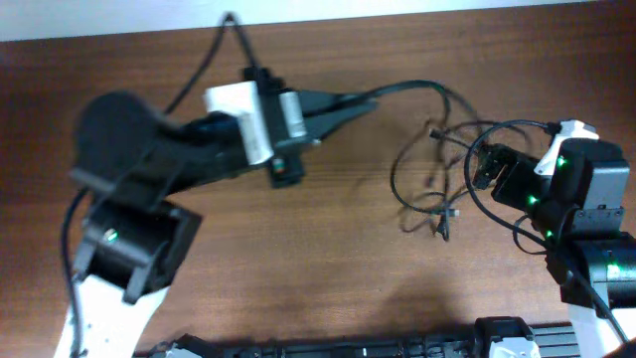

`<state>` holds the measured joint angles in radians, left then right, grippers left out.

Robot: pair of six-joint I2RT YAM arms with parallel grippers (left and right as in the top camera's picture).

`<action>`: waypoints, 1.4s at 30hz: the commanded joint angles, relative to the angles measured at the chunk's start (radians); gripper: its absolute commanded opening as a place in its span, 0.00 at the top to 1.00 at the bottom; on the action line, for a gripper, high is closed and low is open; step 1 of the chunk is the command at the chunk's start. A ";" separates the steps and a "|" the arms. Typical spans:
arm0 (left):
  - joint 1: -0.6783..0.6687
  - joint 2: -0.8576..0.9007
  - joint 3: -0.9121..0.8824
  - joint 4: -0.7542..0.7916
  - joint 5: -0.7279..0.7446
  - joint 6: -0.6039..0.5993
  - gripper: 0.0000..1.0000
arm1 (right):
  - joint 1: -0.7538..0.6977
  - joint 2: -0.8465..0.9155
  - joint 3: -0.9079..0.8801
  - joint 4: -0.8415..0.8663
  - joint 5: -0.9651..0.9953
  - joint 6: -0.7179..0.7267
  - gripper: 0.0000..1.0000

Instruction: Untangle cables

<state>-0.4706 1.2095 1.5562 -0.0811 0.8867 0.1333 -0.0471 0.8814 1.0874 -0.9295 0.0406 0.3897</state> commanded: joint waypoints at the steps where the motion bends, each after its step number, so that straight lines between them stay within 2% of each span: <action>1: 0.085 -0.029 0.024 0.006 -0.055 -0.013 1.00 | -0.007 -0.006 0.005 -0.010 0.084 0.016 0.01; 7: 0.179 -0.032 0.024 -0.006 -0.157 -0.013 1.00 | -0.007 -0.006 0.005 -0.018 0.084 0.016 0.01; 12: 0.207 -0.032 0.024 0.004 -0.170 -0.014 1.00 | -0.007 -0.006 0.005 -0.018 0.072 0.016 0.01; 21: 0.207 -0.029 0.024 0.182 -0.191 -0.043 1.00 | -0.006 -0.005 0.005 -0.014 -0.049 -0.026 0.01; 29: 0.207 0.014 0.024 0.219 -0.584 -0.042 1.00 | -0.006 -0.005 0.005 -0.013 -0.060 -0.045 0.01; 31: 0.207 0.034 0.024 0.193 -0.622 -0.042 1.00 | -0.006 -0.005 0.005 -0.014 -0.060 -0.045 0.01; 38: 0.206 0.147 0.024 -0.019 -0.621 -0.043 1.00 | -0.006 -0.005 0.005 -0.014 -0.060 -0.045 0.01; 42: 0.200 0.235 0.024 -0.025 -0.599 -0.043 1.00 | -0.006 -0.005 0.005 -0.014 -0.064 -0.044 0.01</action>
<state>-0.2687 1.3819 1.5639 -0.1127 0.2863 0.1066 -0.0471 0.8814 1.0874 -0.9428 -0.0139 0.3576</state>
